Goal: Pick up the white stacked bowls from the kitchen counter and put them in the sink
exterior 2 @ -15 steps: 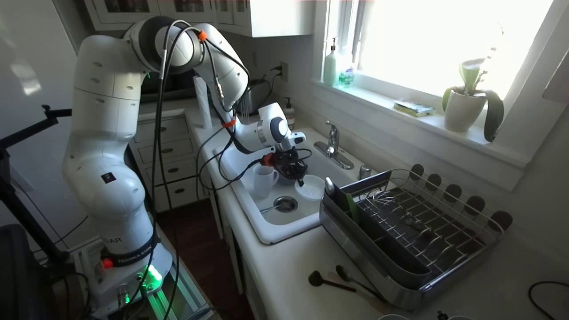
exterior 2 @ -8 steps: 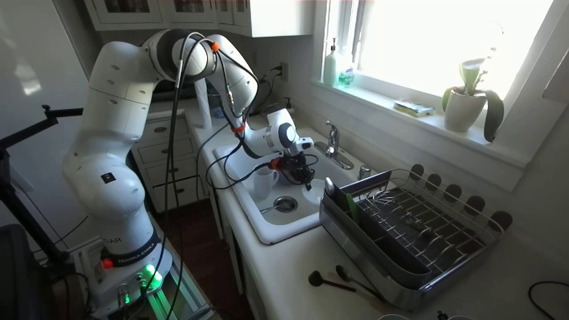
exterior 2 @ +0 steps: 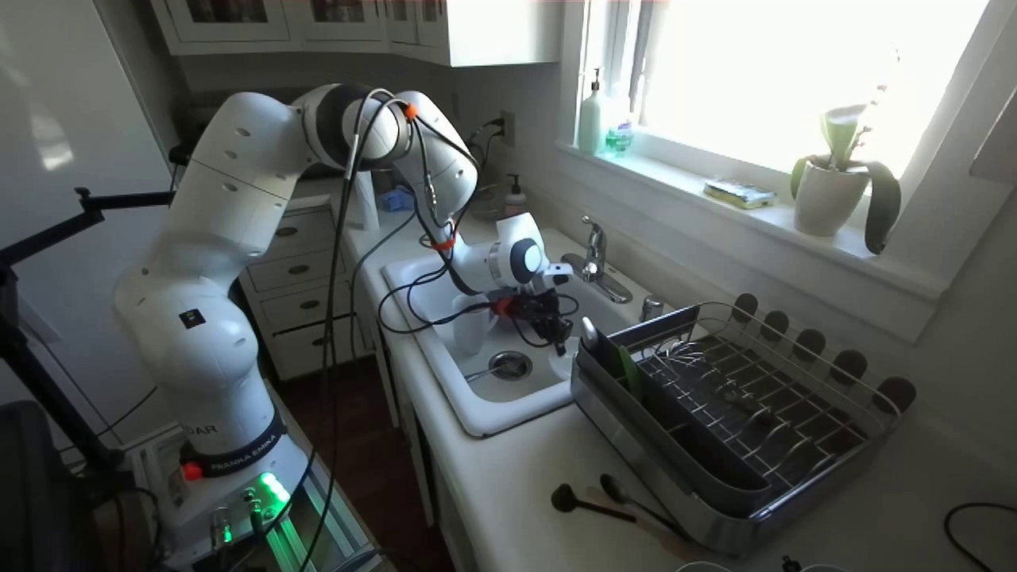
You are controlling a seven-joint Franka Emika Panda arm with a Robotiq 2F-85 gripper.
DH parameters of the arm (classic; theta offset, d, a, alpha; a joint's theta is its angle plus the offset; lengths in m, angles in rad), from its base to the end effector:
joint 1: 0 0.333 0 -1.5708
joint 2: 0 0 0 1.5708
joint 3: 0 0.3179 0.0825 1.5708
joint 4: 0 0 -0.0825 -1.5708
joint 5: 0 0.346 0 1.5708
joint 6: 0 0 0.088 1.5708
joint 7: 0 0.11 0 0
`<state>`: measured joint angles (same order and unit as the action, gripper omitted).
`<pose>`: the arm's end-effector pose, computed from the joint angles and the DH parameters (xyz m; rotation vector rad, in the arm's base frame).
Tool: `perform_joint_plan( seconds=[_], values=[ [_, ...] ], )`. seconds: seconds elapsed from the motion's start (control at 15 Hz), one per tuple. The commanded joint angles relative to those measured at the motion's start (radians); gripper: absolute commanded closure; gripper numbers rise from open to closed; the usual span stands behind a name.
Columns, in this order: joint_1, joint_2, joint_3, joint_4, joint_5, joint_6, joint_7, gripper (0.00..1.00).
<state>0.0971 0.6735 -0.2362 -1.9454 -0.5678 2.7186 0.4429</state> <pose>0.6002 -0.0577 0.1751 2.7529 -0.0161 0.1983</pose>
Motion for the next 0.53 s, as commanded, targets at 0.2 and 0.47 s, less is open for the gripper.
perform_joint_plan(
  seconds=[0.2, 0.47],
  values=[
    [0.027, 0.126, -0.048, 0.131, 0.115, -0.014, -0.041, 0.97],
    [0.038, 0.164, -0.069, 0.169, 0.148, -0.022, -0.039, 0.97]
  ],
)
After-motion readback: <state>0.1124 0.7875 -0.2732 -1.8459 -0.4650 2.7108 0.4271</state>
